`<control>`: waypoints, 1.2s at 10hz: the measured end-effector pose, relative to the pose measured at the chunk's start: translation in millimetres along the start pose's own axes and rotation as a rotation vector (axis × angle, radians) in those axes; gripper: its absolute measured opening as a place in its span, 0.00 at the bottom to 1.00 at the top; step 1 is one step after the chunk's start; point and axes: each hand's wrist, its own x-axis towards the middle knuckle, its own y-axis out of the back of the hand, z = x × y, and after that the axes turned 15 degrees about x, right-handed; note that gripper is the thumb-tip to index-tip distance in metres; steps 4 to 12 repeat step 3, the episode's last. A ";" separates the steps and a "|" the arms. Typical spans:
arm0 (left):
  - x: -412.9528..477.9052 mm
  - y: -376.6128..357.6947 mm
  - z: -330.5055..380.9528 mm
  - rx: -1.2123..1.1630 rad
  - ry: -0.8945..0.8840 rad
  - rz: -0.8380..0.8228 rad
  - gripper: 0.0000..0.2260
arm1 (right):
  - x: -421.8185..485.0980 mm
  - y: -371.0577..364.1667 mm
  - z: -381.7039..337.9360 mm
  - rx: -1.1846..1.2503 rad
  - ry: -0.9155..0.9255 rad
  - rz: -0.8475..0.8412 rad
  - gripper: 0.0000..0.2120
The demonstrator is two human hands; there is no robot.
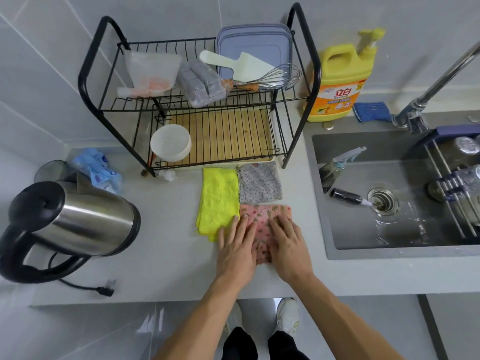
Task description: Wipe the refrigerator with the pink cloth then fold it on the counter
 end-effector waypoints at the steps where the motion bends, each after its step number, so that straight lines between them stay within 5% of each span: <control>1: 1.3 3.3 -0.5 -0.037 -0.003 -0.056 0.27 | 3.1 3.6 -0.2 0.028 -0.011 -0.059 0.28; 2: -10.5 8.3 -4.0 -0.223 0.061 0.010 0.28 | -7.8 21.1 -2.0 0.093 0.058 -0.047 0.33; 3: -60.7 15.3 -19.2 -0.374 0.085 0.176 0.21 | -64.7 49.2 1.4 0.150 0.141 0.112 0.20; 12: -60.7 15.3 -19.2 -0.374 0.085 0.176 0.21 | -64.7 49.2 1.4 0.150 0.141 0.112 0.20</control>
